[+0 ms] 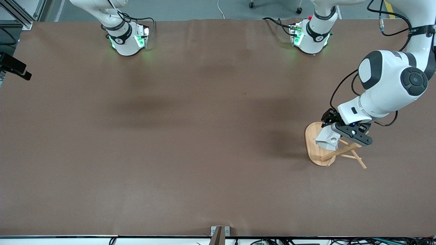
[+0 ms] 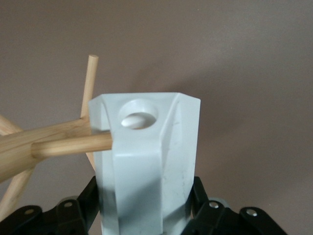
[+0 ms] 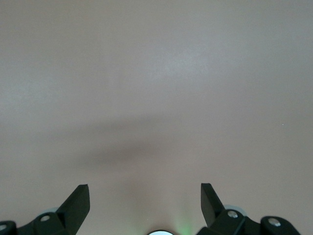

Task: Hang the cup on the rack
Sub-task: 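Lower the cup handle onto a rack peg with the left gripper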

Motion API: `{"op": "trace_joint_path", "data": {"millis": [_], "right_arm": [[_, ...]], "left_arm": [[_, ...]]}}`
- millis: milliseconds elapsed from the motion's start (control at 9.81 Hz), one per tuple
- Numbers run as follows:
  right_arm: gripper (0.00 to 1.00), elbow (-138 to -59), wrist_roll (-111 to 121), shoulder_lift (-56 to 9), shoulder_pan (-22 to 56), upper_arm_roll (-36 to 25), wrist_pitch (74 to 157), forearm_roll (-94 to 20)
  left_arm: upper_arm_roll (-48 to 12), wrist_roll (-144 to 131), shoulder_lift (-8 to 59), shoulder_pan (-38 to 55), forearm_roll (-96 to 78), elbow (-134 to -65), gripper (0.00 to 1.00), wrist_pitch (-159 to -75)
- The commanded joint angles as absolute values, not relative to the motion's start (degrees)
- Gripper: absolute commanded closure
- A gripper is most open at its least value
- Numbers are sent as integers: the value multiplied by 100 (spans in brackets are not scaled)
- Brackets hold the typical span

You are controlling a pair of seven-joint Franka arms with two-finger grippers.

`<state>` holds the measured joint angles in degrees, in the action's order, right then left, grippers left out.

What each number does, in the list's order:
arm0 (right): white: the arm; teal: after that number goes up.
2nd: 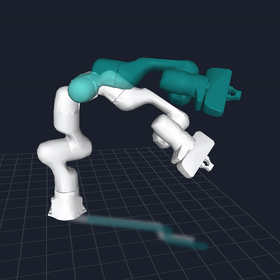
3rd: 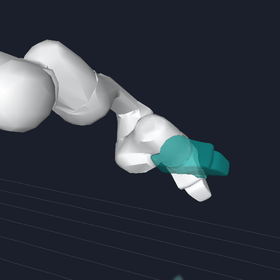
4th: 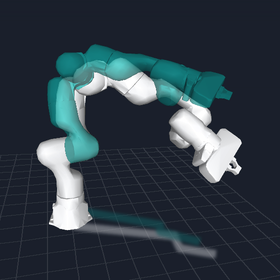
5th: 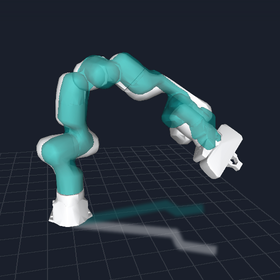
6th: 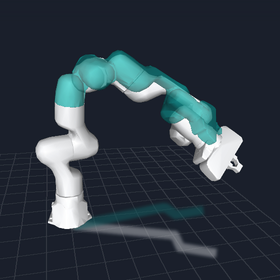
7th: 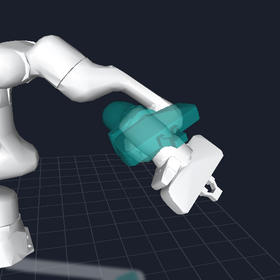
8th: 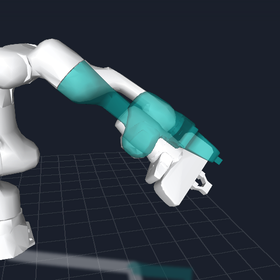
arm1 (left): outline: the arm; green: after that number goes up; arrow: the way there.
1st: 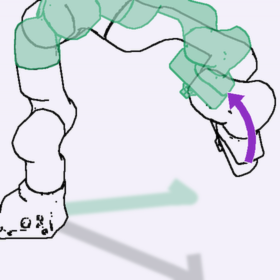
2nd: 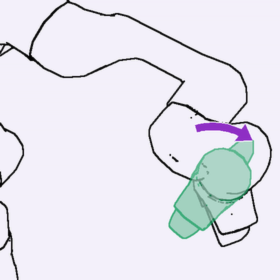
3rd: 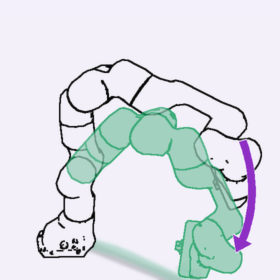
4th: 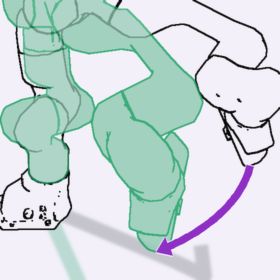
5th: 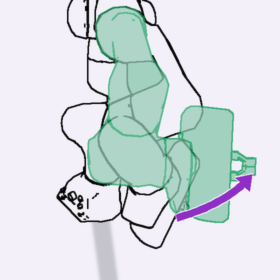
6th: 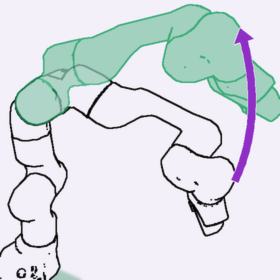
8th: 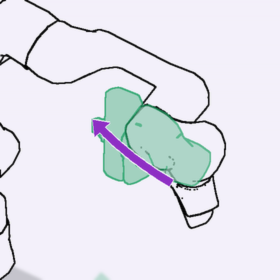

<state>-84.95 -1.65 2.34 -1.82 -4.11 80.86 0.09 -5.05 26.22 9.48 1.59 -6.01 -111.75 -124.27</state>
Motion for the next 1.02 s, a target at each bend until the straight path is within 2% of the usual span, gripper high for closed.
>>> {"op": "trace_joint_path", "data": {"millis": [0,306,408,510,611,713,917], "right_arm": [[0,-8394,-202,185,-220,-360,8051,18],[0,-8394,-193,185,-220,-360,8042,17],[0,-8394,-193,185,-211,-352,8033,18],[0,-8394,-193,185,-211,-360,8033,18],[0,-8394,-193,185,-220,-360,8051,26],[0,-8385,-193,185,-220,-360,8051,26],[0,-8385,-193,185,-220,-360,8068,26]], "left_arm": [[-431,2847,1116,149,-694,-11232,98,-12612],[-361,2900,1204,149,-703,-11119,94,-12639],[-334,2900,1230,149,-703,-11118,85,-12639],[-334,2900,1239,149,-703,-11118,59,-12639],[-334,2883,1257,158,-712,-11101,11,-12639],[-334,2848,1257,158,-712,-11031,0,-12630],[-334,2551,1161,167,-712,-10987,0,-12551]]}}
